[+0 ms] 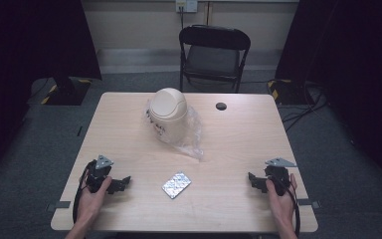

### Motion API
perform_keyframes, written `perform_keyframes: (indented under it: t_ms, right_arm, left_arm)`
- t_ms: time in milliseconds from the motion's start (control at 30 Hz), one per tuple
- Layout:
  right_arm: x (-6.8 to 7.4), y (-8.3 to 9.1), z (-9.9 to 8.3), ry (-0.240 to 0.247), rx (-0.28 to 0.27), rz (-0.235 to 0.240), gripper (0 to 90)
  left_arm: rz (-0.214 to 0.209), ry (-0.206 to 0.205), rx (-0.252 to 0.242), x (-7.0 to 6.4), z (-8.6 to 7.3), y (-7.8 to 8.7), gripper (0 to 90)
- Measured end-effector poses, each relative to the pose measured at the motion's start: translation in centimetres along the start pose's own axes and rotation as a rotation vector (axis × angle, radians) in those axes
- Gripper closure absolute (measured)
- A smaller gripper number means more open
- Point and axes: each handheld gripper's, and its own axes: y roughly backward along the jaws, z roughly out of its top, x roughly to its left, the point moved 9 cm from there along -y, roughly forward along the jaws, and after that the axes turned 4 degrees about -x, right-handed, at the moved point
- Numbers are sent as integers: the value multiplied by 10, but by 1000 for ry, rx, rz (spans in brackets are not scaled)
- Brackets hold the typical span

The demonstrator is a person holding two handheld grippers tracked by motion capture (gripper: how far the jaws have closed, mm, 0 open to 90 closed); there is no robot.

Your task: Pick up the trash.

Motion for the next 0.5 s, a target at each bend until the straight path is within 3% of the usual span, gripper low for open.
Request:
perform_keyframes:
  t_ms: [400, 500]
  right_arm:
    - [0, 0, -1, -10, 4, -13, 126]
    - [0, 0, -1, -10, 4, -12, 126]
  left_arm:
    - [0, -7, 3, 1, 0, 1, 6]
    - [8, 17, -13, 2, 0, 2, 46]
